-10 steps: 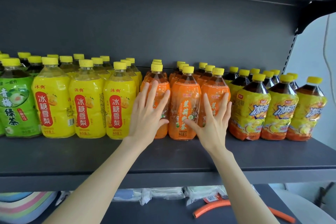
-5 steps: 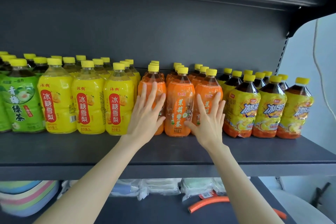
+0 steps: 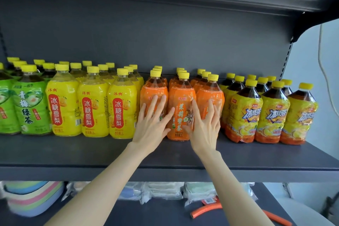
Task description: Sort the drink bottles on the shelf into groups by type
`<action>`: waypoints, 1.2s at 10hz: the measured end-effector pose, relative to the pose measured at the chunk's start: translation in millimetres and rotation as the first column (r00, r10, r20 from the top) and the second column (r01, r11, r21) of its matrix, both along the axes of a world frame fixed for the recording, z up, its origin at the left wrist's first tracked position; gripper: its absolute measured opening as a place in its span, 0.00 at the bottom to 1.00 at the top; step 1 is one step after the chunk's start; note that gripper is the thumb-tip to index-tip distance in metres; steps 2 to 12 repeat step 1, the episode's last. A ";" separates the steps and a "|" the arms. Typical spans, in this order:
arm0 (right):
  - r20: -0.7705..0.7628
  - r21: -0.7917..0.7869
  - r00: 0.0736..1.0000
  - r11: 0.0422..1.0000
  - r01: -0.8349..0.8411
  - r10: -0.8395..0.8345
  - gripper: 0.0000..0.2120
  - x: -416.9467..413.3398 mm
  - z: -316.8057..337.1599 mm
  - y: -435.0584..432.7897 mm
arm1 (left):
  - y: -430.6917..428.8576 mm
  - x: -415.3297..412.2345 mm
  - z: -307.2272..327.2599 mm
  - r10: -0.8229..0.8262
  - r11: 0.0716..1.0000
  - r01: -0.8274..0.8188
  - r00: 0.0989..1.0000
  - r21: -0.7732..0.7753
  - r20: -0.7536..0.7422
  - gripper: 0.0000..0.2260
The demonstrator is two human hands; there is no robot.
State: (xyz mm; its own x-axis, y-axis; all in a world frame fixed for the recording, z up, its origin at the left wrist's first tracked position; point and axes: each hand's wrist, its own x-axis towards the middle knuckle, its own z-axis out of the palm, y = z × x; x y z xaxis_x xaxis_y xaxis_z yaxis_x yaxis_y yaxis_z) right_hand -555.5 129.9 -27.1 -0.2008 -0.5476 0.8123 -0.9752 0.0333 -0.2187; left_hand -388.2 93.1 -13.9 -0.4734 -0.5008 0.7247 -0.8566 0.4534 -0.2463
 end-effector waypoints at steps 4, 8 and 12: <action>0.100 0.057 0.993 0.996 -0.075 0.069 0.35 1.4 13.2 8.1 | 12.1 2.6 11.5 -0.035 0.993 0.036 0.999 0.113 -0.016 0.25; 0.100 0.057 0.993 0.996 -0.075 0.069 0.35 1.4 13.2 8.1 | 12.1 2.6 11.5 -0.035 0.993 0.036 0.999 0.113 -0.016 0.25; 0.100 0.057 0.993 0.996 -0.075 0.069 0.35 1.4 13.2 8.1 | 12.1 2.6 11.5 -0.035 0.993 0.036 0.999 0.113 -0.016 0.25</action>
